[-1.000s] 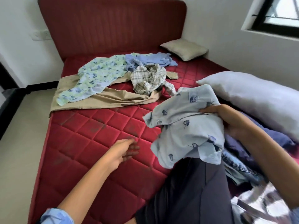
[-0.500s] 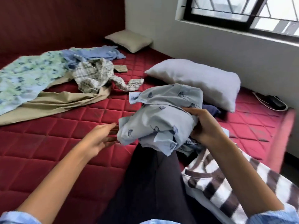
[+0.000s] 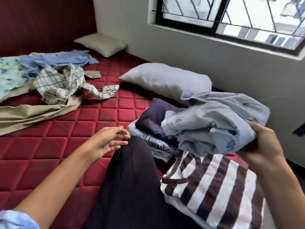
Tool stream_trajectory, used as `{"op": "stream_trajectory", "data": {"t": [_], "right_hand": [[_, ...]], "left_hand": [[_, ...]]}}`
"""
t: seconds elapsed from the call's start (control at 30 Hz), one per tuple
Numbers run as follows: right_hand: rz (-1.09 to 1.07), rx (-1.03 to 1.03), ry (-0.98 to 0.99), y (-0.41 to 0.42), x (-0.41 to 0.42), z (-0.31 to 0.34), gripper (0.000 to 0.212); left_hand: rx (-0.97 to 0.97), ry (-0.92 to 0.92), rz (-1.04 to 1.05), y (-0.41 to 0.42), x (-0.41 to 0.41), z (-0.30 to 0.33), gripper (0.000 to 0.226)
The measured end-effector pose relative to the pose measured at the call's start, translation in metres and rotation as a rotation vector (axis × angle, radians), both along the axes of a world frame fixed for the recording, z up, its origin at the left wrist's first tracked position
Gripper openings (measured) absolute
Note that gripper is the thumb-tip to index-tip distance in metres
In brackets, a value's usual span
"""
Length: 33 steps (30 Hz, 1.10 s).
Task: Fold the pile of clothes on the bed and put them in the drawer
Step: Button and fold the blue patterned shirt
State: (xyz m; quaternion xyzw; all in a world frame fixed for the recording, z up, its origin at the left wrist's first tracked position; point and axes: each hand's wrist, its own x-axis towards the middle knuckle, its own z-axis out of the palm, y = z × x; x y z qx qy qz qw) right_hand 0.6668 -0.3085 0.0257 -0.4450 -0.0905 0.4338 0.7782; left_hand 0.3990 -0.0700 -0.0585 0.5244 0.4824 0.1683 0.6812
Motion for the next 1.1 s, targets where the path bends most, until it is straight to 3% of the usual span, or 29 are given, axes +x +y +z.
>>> {"op": "stream_trajectory", "data": {"t": [0.27,0.43,0.5,0.57,0.6,0.67,0.73,0.87,1.03,1.1], "right_hand": [[-0.125,0.285,0.007,0.045,0.073,0.027,0.074],[-0.131,0.234,-0.095,0.039,0.117,-0.004,0.033],[-0.241,0.055,-0.142,0.031,0.128,-0.036,0.023],[-0.366,-0.382,-0.225,0.021,0.146,-0.089,0.015],[-0.364,-0.623,-0.321,0.014,0.155,-0.121,0.020],[-0.314,-0.935,-0.520,0.005,0.174,-0.175,0.063],[-0.171,-1.071,-0.766,0.011,0.182,-0.202,0.073],[0.158,-1.425,-1.222,0.047,0.174,-0.181,0.064],[0.575,-1.651,-1.448,0.095,0.183,-0.144,0.042],[0.739,-1.632,-1.540,0.123,0.165,-0.112,0.026]], "left_hand": [[0.013,0.015,0.020,0.017,0.013,-0.002,0.026],[-0.039,0.045,0.016,0.021,0.029,-0.012,0.024],[-0.058,0.055,0.007,0.021,0.037,-0.016,0.024],[-0.068,0.071,0.001,0.023,0.044,-0.020,0.024],[-0.068,0.076,0.003,0.024,0.046,-0.020,0.024],[-0.066,0.084,-0.004,0.025,0.051,-0.024,0.024],[-0.062,0.091,-0.014,0.024,0.055,-0.024,0.025],[-0.043,0.103,-0.010,0.022,0.060,-0.020,0.025],[-0.009,0.108,0.030,0.022,0.055,-0.005,0.025],[-0.001,0.117,0.075,0.026,0.048,0.002,0.027]]}}
